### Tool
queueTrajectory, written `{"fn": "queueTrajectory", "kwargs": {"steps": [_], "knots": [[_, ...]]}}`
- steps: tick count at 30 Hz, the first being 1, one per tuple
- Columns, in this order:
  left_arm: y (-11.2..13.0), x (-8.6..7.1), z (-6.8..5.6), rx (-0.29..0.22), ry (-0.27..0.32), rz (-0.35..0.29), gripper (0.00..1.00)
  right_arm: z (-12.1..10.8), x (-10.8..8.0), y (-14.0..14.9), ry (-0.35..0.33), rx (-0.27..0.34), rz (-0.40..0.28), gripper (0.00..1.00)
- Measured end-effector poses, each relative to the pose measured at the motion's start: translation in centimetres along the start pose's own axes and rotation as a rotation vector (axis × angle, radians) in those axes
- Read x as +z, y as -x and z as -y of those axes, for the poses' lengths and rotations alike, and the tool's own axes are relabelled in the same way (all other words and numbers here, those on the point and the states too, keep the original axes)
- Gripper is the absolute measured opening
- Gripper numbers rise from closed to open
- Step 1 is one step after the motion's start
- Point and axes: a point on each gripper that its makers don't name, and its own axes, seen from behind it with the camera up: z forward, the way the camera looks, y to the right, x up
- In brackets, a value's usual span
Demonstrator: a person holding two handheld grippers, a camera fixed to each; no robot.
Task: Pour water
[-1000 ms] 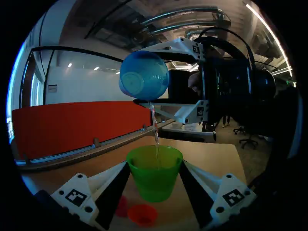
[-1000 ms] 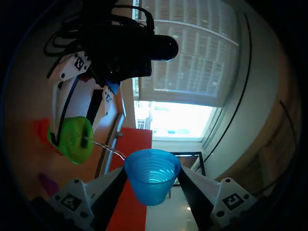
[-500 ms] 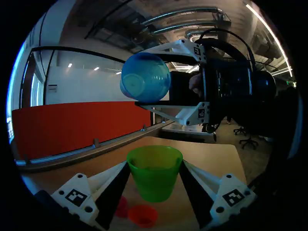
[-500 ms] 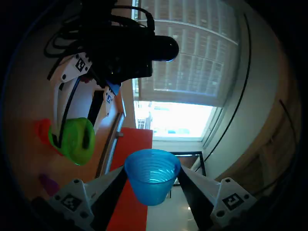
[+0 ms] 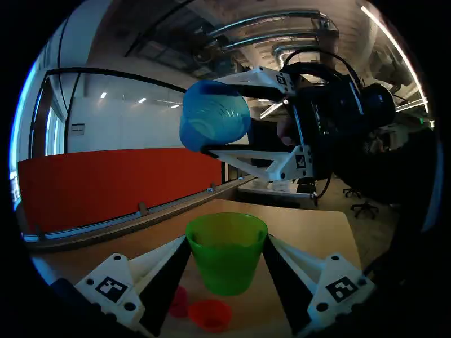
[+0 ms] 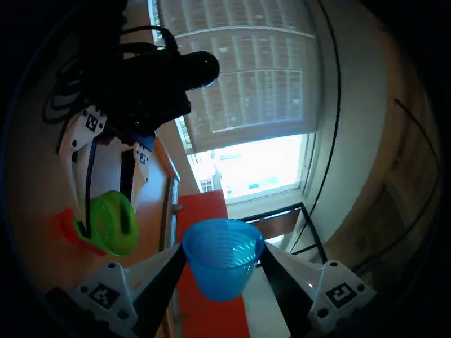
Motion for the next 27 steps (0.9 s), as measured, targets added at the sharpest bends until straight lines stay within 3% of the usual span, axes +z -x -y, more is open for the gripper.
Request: {"fn": "queueTrajectory", "kwargs": {"steps": [11, 21, 27], "knots": [[-0.6, -0.2, 0.2, 0.006, -0.011, -0.001, 0.86, 1.3, -1.0, 0.9, -0.025, 0.320, 0.023, 0.91], [-0.7, -0.3, 0.4, 0.014, -0.022, 0.006, 0.86, 3.1, -1.5, 1.1, -0.089, 0.648, 0.048, 0.91], [-1.0, -0.5, 0.5, 0.017, -0.026, 0.005, 0.86, 2.7, -1.9, 0.9, -0.095, 0.789, 0.043, 0.91]]}}
